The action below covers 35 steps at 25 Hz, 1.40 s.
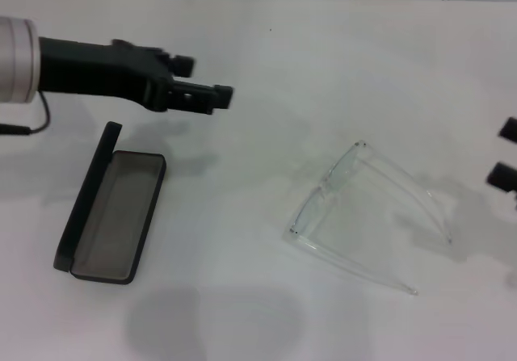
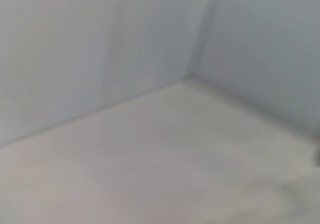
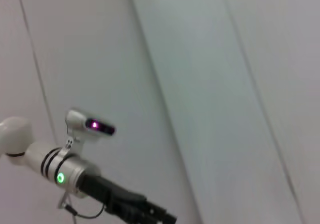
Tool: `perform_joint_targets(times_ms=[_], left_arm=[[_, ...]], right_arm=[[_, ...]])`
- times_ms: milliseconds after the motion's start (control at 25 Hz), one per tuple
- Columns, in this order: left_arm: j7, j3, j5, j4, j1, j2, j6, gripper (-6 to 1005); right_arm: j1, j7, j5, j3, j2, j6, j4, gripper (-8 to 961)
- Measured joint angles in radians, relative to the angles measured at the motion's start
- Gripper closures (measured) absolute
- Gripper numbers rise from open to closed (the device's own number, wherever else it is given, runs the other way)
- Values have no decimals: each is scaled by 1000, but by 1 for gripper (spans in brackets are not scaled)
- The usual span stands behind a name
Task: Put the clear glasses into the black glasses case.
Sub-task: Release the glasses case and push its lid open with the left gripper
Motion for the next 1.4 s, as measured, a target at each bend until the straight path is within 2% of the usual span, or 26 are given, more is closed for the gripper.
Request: perform_joint_targets(times_ms=[120, 280, 320, 440, 560, 720, 1040, 1400], left_arm=[[-209, 91, 195, 160, 13, -1, -38, 163], [-410, 223, 432, 314, 40, -2, -48, 189], [-474, 282, 518, 356, 48, -2, -48, 195], [-611, 436, 720, 412, 56, -1, -38, 214], [-661, 516, 791, 423, 57, -1, -10, 233], [-687, 528, 794, 414, 61, -1, 36, 259], [-691, 523, 797, 397, 92, 1, 40, 319], [-668, 475, 799, 294, 78, 5, 26, 354]], right_arm=[[-10, -23, -4, 49, -2, -26, 19, 123], [-5, -34, -7, 48, -2, -20, 20, 124], [-4, -37, -7, 47, -2, -18, 20, 124], [3, -47, -7, 45, -2, -11, 20, 125], [8, -57, -7, 45, -2, -9, 19, 126], [14, -63, -8, 44, -3, -4, 19, 127], [17, -78, -9, 37, -3, 6, 31, 129], [18, -84, -8, 38, -2, -3, 53, 131]])
